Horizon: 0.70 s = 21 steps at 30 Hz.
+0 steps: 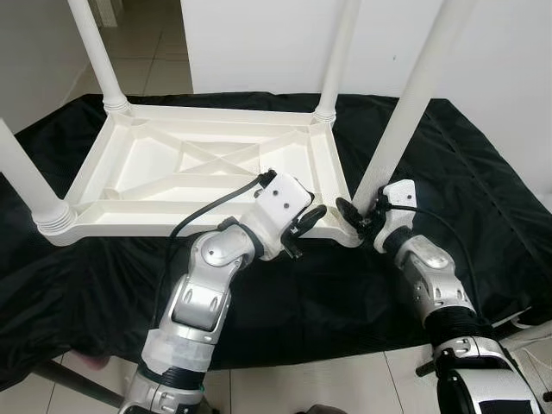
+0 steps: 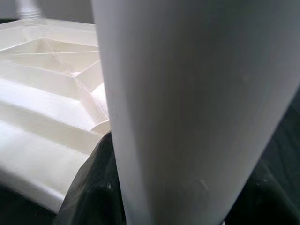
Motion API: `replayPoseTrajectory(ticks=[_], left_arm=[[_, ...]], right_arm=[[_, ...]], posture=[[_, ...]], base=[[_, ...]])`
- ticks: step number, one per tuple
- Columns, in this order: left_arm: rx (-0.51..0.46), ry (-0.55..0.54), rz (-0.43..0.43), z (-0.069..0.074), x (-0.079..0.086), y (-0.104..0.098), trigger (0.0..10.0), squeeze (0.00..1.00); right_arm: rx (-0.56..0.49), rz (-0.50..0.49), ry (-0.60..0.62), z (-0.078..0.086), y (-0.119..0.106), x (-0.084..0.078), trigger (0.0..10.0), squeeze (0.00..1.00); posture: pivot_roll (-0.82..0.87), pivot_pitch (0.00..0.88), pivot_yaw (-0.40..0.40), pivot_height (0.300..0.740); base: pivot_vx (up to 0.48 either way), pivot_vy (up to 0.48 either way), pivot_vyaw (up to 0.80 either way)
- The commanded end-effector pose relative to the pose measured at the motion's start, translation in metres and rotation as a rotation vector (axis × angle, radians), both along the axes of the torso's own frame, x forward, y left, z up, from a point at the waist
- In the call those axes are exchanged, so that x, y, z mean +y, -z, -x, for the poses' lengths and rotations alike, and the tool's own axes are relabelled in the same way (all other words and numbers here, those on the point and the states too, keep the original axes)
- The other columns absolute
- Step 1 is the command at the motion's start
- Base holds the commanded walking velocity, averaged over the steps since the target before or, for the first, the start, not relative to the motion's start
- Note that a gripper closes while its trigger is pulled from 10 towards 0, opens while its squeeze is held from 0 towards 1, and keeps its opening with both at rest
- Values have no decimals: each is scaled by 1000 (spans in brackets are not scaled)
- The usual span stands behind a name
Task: Building children table
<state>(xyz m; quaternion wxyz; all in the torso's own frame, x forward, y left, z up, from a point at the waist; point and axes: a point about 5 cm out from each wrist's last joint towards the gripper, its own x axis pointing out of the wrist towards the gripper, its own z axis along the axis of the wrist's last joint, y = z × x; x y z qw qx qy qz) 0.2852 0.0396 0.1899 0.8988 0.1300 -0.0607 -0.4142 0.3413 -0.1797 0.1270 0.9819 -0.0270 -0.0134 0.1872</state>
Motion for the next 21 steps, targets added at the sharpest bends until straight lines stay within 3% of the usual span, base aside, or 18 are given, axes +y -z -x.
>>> replayPoseTrajectory(ticks=[1,5,7,8,9,12,17,21], left_arm=[[-15,-137,30,-3,4,-1,10000,0],[-12,-139,31,-2,4,0,10000,0],[-12,-139,31,-2,4,0,10000,0],[-12,-138,32,-2,4,0,10000,0],[-12,-138,32,-2,4,0,10000,0],[-10,-131,32,-1,2,0,10000,0],[-9,-129,34,-1,2,0,10000,0],[-10,-128,34,0,2,0,10000,0]], right_arm=[[83,-20,81,4,14,4,10000,0],[92,-88,208,9,15,17,10000,0],[92,-88,208,9,15,17,10000,0],[94,-117,303,14,17,27,10000,0],[94,-117,303,14,17,27,10000,0],[95,-189,510,30,15,55,10000,0],[96,-202,467,34,11,70,10000,0],[96,-215,435,37,7,73,10000,0]], posture=[[-48,18,-27,740],[-48,16,-31,740],[-48,16,-31,740],[-49,14,-32,740],[-49,14,-32,740],[-50,13,-34,740],[-47,9,-39,740],[-47,9,-39,740]], base=[[0,0,0],[0,0,0],[0,0,0],[0,0,0],[0,0,0],[0,0,0],[0,0,0],[0,0,0]])
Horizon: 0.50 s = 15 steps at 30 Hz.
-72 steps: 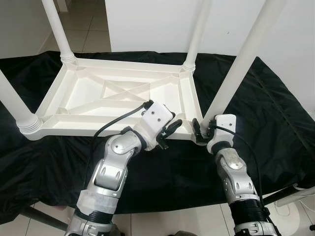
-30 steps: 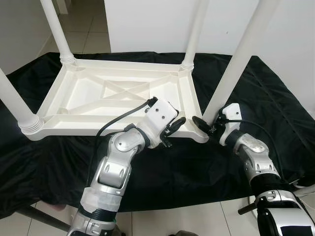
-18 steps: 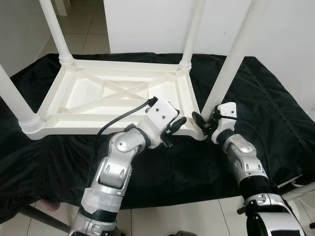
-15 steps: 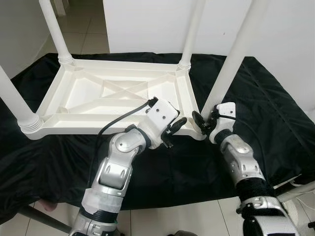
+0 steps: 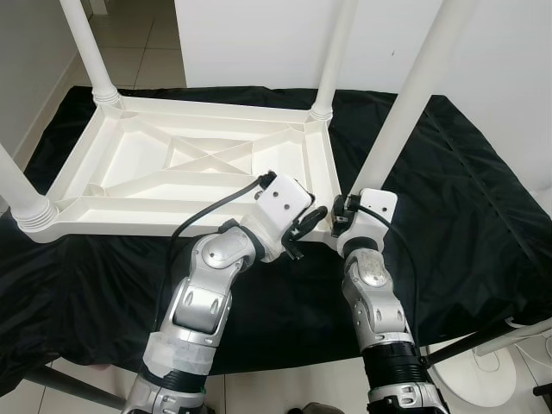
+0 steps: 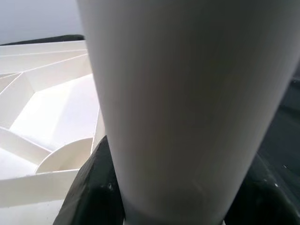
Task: Building children table
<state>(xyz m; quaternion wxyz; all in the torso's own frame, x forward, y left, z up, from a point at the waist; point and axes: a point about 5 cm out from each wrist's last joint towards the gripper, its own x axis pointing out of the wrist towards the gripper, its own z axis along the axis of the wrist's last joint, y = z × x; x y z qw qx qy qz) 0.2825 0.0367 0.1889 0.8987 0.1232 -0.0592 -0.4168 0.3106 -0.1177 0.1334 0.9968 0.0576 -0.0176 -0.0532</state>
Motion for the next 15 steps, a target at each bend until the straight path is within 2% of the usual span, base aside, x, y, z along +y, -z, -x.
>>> replayPoseTrajectory(ticks=[1,2,3,8,12,15], left_arm=[[-18,-134,23,-3,4,-1,10000,0],[-18,-134,23,-2,5,-1,10000,0],[-19,-135,23,-2,5,-1,10000,0],[-19,-135,25,-2,4,-1,10000,0],[-22,-135,27,-2,4,-2,10000,0],[-24,-135,26,-3,4,-2,10000,0]], right_arm=[[68,-56,-51,6,13,11,10000,0],[63,-64,-49,7,11,10,10000,627],[39,-70,-55,7,8,9,10000,1000],[-16,-34,-45,9,1,2,10000,1000],[-73,-15,-98,8,-4,-22,10000,1000],[-80,-13,-149,7,-4,-29,10000,1000]], posture=[[-47,9,-39,740],[-45,7,-42,740],[-46,5,-43,740],[-46,4,-45,740],[-47,3,-47,740],[-47,3,-47,740]], base=[[0,0,0],[0,0,0],[0,0,0],[0,0,0],[0,0,0],[0,0,0]])
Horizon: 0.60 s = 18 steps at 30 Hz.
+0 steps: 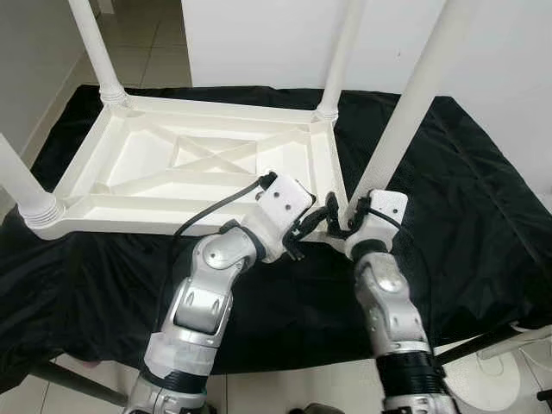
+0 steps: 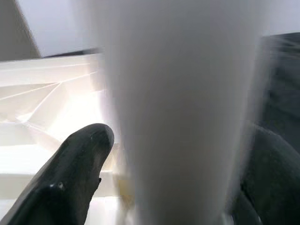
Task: Building children table
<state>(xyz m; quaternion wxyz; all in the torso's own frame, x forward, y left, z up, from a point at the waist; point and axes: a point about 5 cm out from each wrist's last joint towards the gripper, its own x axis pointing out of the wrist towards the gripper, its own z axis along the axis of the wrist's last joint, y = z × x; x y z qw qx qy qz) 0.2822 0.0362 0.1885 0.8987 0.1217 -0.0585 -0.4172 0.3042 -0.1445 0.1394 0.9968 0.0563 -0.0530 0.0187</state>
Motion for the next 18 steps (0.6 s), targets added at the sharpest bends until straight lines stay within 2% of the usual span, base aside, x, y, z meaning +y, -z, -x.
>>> replayPoseTrajectory(ticks=[1,3,4,7,9,14,18], left_arm=[[-27,-136,24,-3,5,-3,10000,0],[-28,-136,25,-3,5,-3,10000,0],[-29,-136,27,-4,5,-4,10000,0],[-31,-136,26,-5,5,-5,10000,0],[-31,-136,26,-5,5,-5,10000,0],[-42,-126,13,-6,2,-4,10000,0],[-47,-122,15,-7,1,-6,10000,0]], right_arm=[[4,-21,-44,0,3,-4,10000,1000],[4,-9,-78,-1,3,-7,10000,1000],[0,29,-146,-3,3,-14,10000,0],[2,59,-224,-7,1,-22,10000,0],[2,59,-224,-7,1,-22,10000,0],[-14,213,-477,-17,-1,-25,10000,0],[-7,256,-541,-22,-2,-26,10000,0]], posture=[[-47,2,-47,740],[-47,2,-47,740],[-46,4,-44,740],[-46,4,-44,740],[-46,4,-44,740],[-54,1,-34,740],[-55,1,-31,740]], base=[[0,0,0],[0,0,0],[0,0,0],[0,0,0],[0,0,0],[0,0,0],[0,0,0]])
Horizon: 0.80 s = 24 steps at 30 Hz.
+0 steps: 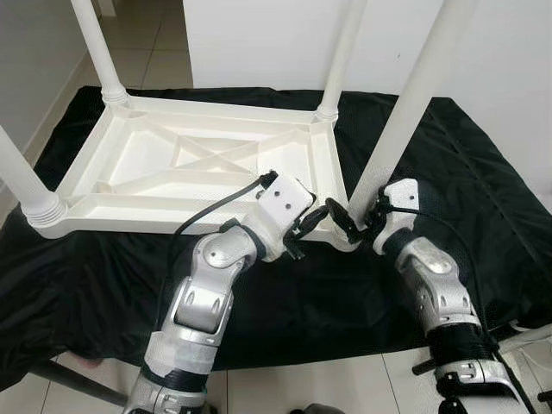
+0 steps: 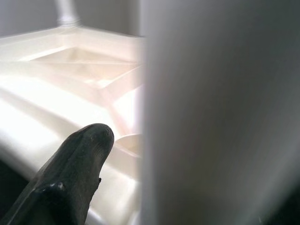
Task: Building children table
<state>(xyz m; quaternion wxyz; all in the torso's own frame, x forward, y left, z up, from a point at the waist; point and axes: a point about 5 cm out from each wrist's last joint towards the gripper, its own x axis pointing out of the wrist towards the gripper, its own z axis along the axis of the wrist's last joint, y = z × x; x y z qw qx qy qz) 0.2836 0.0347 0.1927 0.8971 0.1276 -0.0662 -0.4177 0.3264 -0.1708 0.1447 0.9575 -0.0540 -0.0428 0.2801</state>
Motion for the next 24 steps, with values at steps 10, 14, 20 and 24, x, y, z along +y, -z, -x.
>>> replayPoseTrajectory(ticks=[10,14,20,24], left_arm=[[-41,-136,17,-8,5,-5,10000,0],[-41,-145,19,-8,7,-5,10000,0],[-43,-154,25,-8,6,-5,10000,0],[-44,-154,26,-9,6,-6,10000,0]], right_arm=[[17,118,-80,-16,5,-4,2863,0],[32,123,-92,-15,8,-6,0,0],[78,122,-138,-12,16,-11,0,0],[87,123,-146,-11,18,-12,0,0]], posture=[[-42,0,-34,740],[-36,4,-43,740],[-39,5,-44,740],[-39,5,-44,740]], base=[[0,0,0],[0,0,0],[0,0,0],[0,0,0]])
